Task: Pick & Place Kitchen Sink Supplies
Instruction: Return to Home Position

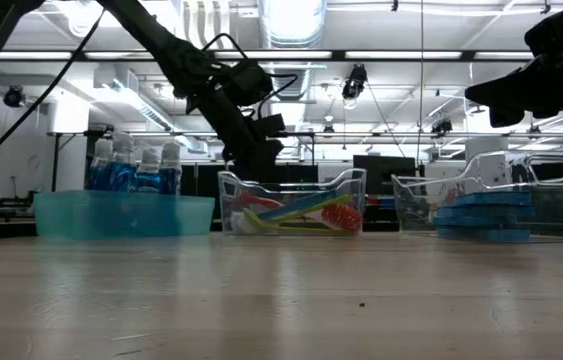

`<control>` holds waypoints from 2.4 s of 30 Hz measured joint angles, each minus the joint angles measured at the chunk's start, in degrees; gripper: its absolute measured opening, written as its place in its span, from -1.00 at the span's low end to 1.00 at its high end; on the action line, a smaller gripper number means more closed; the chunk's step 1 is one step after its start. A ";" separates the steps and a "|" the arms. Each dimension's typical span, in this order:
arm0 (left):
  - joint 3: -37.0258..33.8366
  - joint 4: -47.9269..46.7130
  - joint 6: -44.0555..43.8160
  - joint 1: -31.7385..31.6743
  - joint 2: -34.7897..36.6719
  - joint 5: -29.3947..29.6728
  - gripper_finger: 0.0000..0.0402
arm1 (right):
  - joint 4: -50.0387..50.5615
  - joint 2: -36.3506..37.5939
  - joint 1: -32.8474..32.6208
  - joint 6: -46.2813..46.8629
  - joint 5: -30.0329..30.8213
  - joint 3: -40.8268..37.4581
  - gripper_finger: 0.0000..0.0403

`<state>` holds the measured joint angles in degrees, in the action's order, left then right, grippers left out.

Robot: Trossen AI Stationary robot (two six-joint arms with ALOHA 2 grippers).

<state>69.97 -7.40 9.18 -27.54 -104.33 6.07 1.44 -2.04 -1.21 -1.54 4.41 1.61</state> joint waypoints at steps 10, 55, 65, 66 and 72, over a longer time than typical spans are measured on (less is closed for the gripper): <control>0.00 0.80 -3.67 1.72 3.25 -1.26 -0.28 | 0.01 0.02 0.00 0.00 0.02 -0.01 -0.96; -53.05 38.72 -12.27 23.66 65.02 -12.35 -1.00 | 0.00 -0.02 -0.01 0.00 0.08 -0.01 -0.96; -59.57 37.72 -13.81 25.72 76.22 -10.49 -1.00 | 0.00 0.00 -0.02 0.00 0.08 0.00 -0.96; -60.10 37.70 -13.79 26.15 77.11 -10.48 -1.00 | 0.00 0.00 -0.02 0.00 0.08 0.00 -0.96; -62.85 37.04 -13.23 30.00 79.81 -5.45 -1.00 | 0.00 0.00 -0.01 0.00 0.08 0.00 -0.96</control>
<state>7.12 29.64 -4.06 2.47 -24.53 0.63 1.43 -2.04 -1.23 -1.54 4.49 1.61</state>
